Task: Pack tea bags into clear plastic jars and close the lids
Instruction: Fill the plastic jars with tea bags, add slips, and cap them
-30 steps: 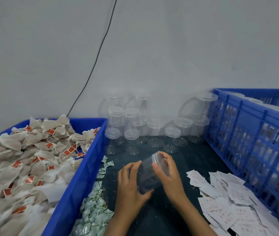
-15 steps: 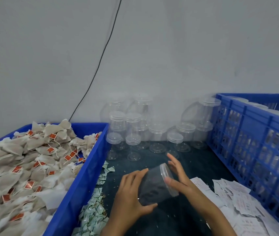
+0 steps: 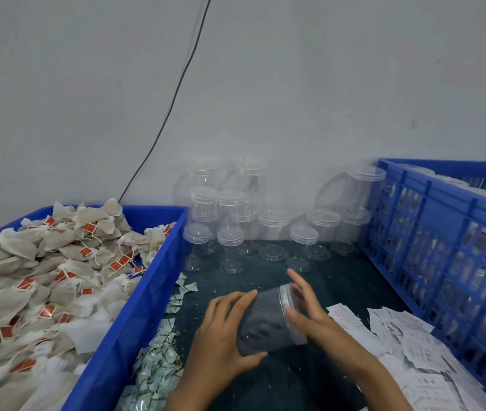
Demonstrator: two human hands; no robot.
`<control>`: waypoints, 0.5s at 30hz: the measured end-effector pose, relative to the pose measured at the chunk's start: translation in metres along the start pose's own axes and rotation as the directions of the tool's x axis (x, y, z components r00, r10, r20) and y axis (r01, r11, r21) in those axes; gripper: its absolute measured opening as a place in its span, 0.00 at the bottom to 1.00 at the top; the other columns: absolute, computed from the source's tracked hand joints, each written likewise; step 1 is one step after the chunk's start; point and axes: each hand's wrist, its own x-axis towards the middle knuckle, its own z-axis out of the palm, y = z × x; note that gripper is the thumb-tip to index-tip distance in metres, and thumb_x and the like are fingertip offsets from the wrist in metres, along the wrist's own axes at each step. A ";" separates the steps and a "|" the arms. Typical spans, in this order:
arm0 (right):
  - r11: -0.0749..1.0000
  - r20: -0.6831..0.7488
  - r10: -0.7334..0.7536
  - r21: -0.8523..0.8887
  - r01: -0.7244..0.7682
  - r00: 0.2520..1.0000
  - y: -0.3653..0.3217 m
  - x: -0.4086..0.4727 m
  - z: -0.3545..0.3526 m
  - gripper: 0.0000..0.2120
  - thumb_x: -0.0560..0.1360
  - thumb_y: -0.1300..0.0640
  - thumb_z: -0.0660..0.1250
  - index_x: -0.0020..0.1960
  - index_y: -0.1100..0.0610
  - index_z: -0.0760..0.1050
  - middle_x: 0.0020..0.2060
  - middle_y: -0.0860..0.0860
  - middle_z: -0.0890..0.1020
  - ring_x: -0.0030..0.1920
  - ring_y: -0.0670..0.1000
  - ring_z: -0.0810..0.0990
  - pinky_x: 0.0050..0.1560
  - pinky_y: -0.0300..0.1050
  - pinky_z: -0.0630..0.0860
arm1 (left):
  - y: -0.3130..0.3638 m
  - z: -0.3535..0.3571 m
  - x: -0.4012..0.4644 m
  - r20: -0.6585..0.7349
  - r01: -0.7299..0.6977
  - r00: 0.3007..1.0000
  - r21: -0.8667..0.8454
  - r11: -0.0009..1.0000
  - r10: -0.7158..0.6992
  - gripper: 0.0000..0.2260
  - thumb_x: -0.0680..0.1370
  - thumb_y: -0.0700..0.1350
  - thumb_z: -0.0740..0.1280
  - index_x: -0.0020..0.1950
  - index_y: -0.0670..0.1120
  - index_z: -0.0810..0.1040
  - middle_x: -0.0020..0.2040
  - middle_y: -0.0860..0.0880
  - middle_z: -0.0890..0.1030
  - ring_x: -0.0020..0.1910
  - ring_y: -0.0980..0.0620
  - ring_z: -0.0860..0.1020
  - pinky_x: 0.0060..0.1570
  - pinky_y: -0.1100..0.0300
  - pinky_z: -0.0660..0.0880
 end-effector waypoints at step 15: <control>0.978 0.098 -0.206 -0.016 0.209 0.974 -0.007 -0.008 -0.020 0.38 0.66 0.59 0.76 0.72 0.46 0.65 0.68 0.47 0.71 0.72 0.47 0.65 0.69 0.39 0.65 | 0.006 -0.019 0.000 0.251 0.158 0.965 -0.343 0.926 -0.072 0.35 0.61 0.67 0.75 0.64 0.73 0.62 0.56 0.72 0.74 0.56 0.70 0.74 0.59 0.65 0.73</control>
